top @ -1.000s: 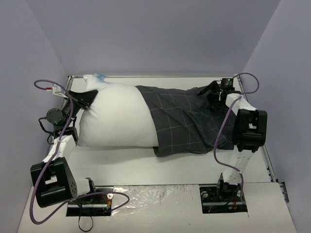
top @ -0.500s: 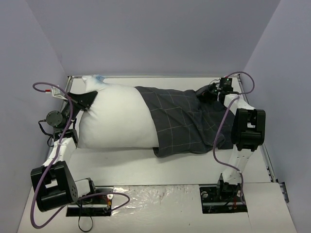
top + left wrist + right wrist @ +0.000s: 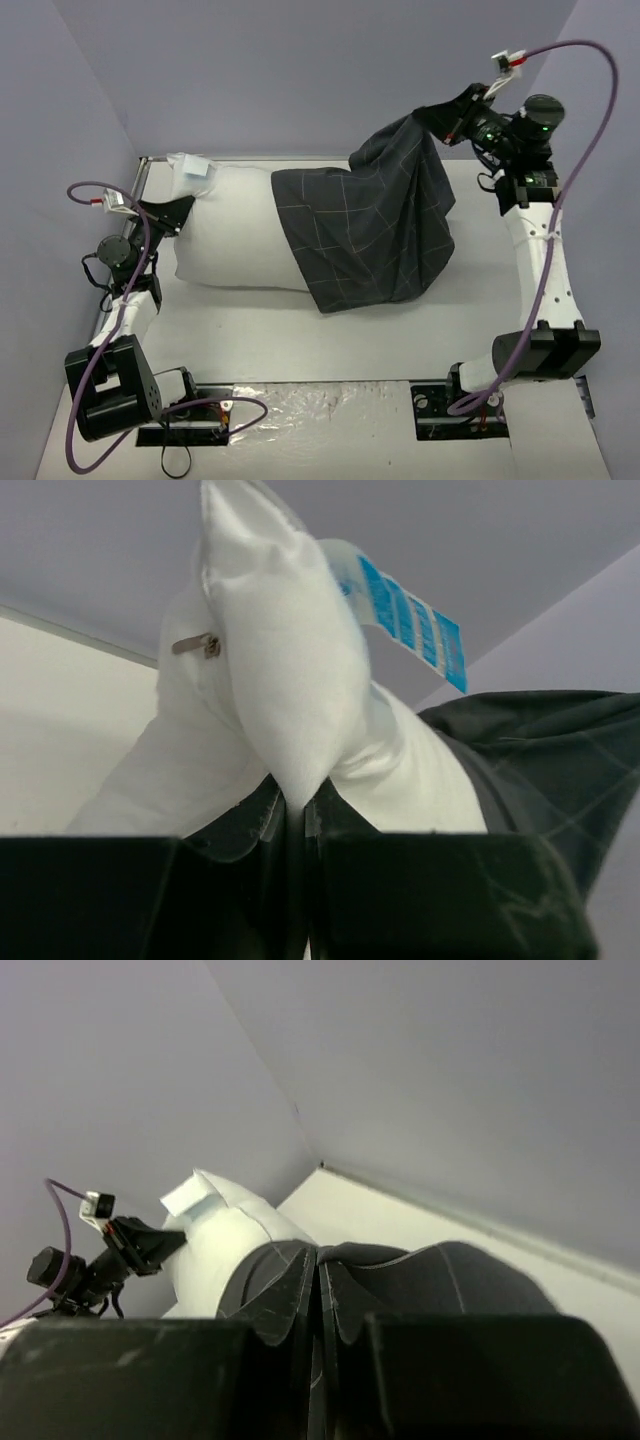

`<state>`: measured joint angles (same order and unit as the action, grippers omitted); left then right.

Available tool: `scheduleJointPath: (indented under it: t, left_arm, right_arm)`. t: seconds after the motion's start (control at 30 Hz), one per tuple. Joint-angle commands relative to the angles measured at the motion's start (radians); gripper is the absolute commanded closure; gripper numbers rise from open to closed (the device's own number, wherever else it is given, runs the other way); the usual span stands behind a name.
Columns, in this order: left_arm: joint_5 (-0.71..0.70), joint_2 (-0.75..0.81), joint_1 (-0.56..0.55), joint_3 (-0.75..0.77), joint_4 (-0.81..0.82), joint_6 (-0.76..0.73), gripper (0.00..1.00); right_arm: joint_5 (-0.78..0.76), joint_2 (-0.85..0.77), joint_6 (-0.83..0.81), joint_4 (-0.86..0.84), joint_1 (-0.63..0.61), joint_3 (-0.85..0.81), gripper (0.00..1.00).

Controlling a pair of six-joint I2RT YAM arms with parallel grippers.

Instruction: Remove the pillowcase from the pillow

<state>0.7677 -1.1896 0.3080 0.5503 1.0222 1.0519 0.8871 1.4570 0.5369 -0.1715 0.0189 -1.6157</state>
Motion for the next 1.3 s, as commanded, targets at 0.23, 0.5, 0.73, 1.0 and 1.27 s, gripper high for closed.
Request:
scheduleJointPath:
  t: [0.23, 0.5, 0.73, 1.0, 1.27]
  left_arm:
    - [-0.110, -0.022, 0.042, -0.007, 0.118, -0.013, 0.98]
    - [-0.067, -0.044, 0.164, -0.062, 0.095, -0.023, 0.98]
    - [-0.080, -0.107, 0.224, -0.058, 0.018, -0.053, 0.98]
    - [-0.119, -0.159, 0.253, -0.036, -0.091, -0.107, 0.98]
    - [-0.134, -0.166, 0.253, -0.018, -0.166, -0.125, 0.98]
  right_arm:
    - [0.128, 0.029, 0.332, -0.489, 0.332, -0.372, 1.00]
    - [0.049, 0.063, 0.307, -0.425, 0.443, -0.440, 1.00]
    - [0.033, 0.103, 0.386, -0.473, 0.541, -0.480, 1.00]
    - [0.038, 0.085, 0.399, -0.484, 0.552, -0.435, 1.00]
    - [0.068, 0.078, 0.281, -0.369, 0.454, -0.395, 1.00]
